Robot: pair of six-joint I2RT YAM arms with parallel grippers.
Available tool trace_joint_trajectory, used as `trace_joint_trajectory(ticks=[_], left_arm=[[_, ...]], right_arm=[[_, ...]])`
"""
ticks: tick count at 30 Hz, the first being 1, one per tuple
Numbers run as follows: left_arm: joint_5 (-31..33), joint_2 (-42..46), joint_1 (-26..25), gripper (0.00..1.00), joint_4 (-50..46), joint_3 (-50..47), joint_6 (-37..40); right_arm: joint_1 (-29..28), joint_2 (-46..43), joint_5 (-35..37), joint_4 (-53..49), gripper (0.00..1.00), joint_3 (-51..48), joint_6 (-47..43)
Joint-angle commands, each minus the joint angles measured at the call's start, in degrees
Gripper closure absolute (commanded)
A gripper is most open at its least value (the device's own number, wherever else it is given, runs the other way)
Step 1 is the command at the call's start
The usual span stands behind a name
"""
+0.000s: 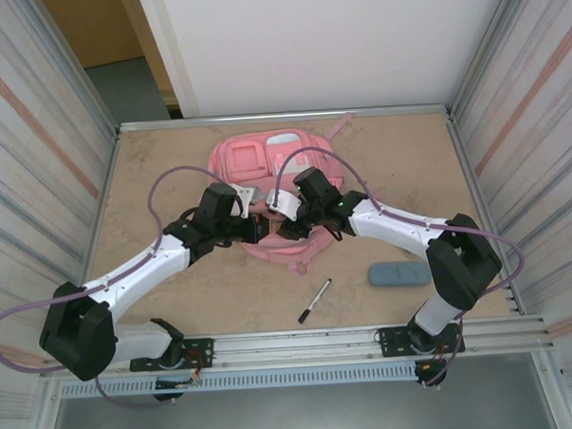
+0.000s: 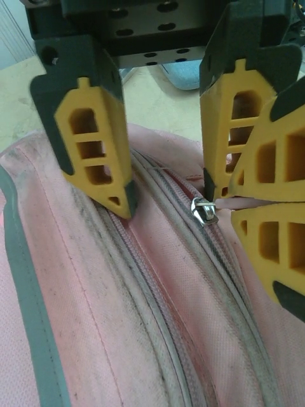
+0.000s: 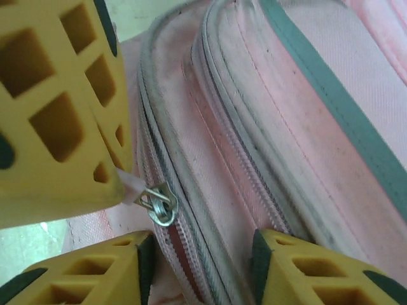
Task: Pack the student bag
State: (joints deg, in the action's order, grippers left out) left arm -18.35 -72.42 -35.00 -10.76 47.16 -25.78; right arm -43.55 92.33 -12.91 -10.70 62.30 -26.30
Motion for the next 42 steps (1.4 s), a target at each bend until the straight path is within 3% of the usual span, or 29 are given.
trace_joint_trajectory(ticks=[1, 3, 6, 14, 18, 21, 26, 28, 30, 32, 34, 38, 42], left_arm=[[1.6, 3.0, 0.0, 1.0, 2.4, 1.3, -1.3], [2.8, 3.3, 2.4, 1.0, 0.0, 1.1, -4.2], [-0.6, 3.7, 7.6, 1.0, -0.5, -0.5, -7.8], [-1.1, 5.6, 21.6, 1.0, -0.6, -7.5, -11.3], [-1.4, 2.4, 29.6, 1.0, -2.8, -6.2, -9.7], [-3.4, 0.6, 32.2, 1.0, -3.4, -4.5, -8.5], [-10.5, 2.3, 31.6, 1.0, -1.6, -5.3, -9.3], [-12.7, 4.7, 29.1, 0.98, -1.3, -6.3, -9.6], [-11.0, 8.5, 23.1, 0.77, -1.4, -7.4, -9.7], [-9.3, 11.5, 16.5, 0.65, -2.0, -7.8, -9.4], [-7.4, 13.2, 10.9, 0.6, -3.1, -7.5, -8.9], [-3.1, 13.2, 3.1, 0.58, -3.9, -7.3, -7.2], [-2.5, 9.7, 0.8, 0.6, -2.6, -7.1, -8.4]], right_arm=[[0.0, -1.9, -1.1, 6.2, 0.75, -2.9, -3.1], [0.3, -4.2, -0.8, 10.4, 0.87, -5.9, -3.1], [1.0, -7.6, -2.4, 13.9, 0.99, -9.2, -3.8], [-0.5, -16.1, -0.3, 20.5, 1.0, -16.3, -7.9], [-3.8, -18.4, 4.5, 20.2, 1.0, -17.8, -12.7], [-4.5, -19.0, 5.7, 20.4, 1.0, -18.4, -13.2], [-4.6, -20.1, 7.2, 19.8, 1.0, -19.2, -13.2], [-4.6, -19.9, 6.6, 19.9, 1.0, -19.2, -12.9], [-5.0, -19.3, 6.8, 20.2, 1.0, -19.1, -12.8], [-4.9, -19.0, 6.3, 20.7, 1.0, -19.1, -12.0], [-4.6, -18.8, 5.4, 20.9, 1.0, -19.1, -11.2], [-4.0, -18.6, 3.6, 21.5, 1.0, -19.1, -9.5], [-3.9, -18.8, 2.5, 21.7, 1.0, -19.2, -8.5]])
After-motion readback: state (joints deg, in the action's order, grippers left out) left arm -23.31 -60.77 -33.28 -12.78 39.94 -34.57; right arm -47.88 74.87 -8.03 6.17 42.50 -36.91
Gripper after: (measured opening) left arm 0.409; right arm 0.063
